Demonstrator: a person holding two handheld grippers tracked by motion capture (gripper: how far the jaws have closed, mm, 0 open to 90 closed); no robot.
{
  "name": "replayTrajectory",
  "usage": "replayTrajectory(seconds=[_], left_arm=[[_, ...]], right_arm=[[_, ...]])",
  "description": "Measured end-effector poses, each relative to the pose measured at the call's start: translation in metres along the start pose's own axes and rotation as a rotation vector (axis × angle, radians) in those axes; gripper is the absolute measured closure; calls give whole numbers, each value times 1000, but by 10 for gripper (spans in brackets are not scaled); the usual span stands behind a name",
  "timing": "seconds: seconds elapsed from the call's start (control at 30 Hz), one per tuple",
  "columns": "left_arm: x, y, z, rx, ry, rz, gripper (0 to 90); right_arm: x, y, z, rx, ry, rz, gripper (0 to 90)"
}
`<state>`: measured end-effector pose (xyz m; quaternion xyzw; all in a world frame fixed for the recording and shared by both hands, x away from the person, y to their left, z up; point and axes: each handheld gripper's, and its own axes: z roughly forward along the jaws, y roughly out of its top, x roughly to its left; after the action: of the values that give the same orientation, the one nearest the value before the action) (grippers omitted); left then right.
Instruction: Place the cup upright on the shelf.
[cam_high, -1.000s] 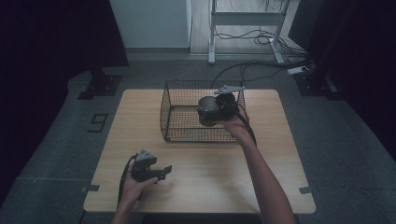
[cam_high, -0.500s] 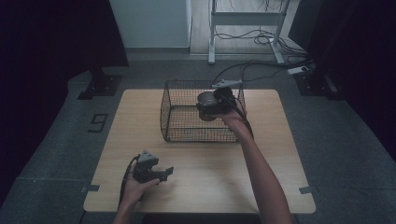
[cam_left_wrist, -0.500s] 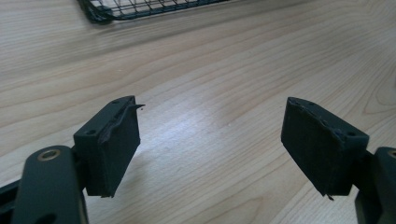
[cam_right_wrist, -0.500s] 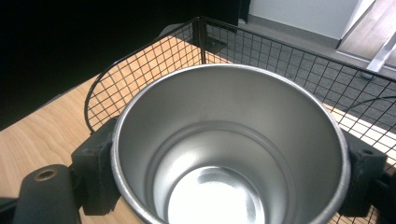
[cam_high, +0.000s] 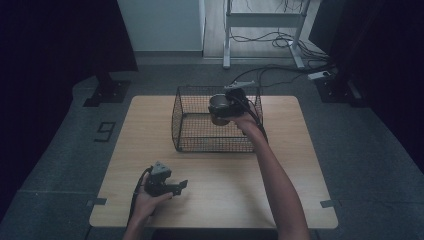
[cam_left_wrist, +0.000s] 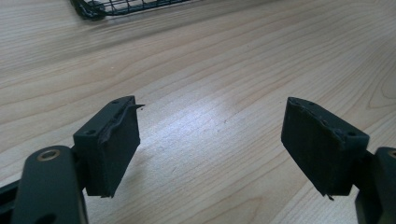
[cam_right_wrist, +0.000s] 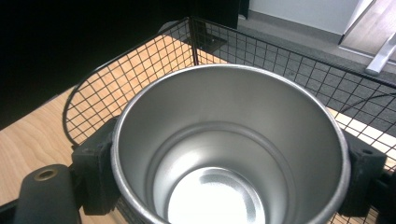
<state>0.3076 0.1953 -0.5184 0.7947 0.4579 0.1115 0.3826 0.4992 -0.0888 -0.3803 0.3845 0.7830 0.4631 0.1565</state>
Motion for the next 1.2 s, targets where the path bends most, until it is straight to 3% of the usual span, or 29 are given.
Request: replayTrajectory(seconds=[0.57, 0.7, 0.9, 1.2], left_arm=[[-4, 0, 2, 5, -6, 9, 197], [-5, 0, 2, -1, -31, 2, 197], [-5, 0, 2, 12, 4, 17, 197], [-1, -1, -1, 0, 8, 7, 197]], right_arm=[[-12, 6, 27, -2, 7, -4, 156], [-18, 3, 33, 11, 0, 10, 156], [-27, 2, 42, 19, -1, 11, 156], [-34, -3, 60, 33, 14, 2, 156]])
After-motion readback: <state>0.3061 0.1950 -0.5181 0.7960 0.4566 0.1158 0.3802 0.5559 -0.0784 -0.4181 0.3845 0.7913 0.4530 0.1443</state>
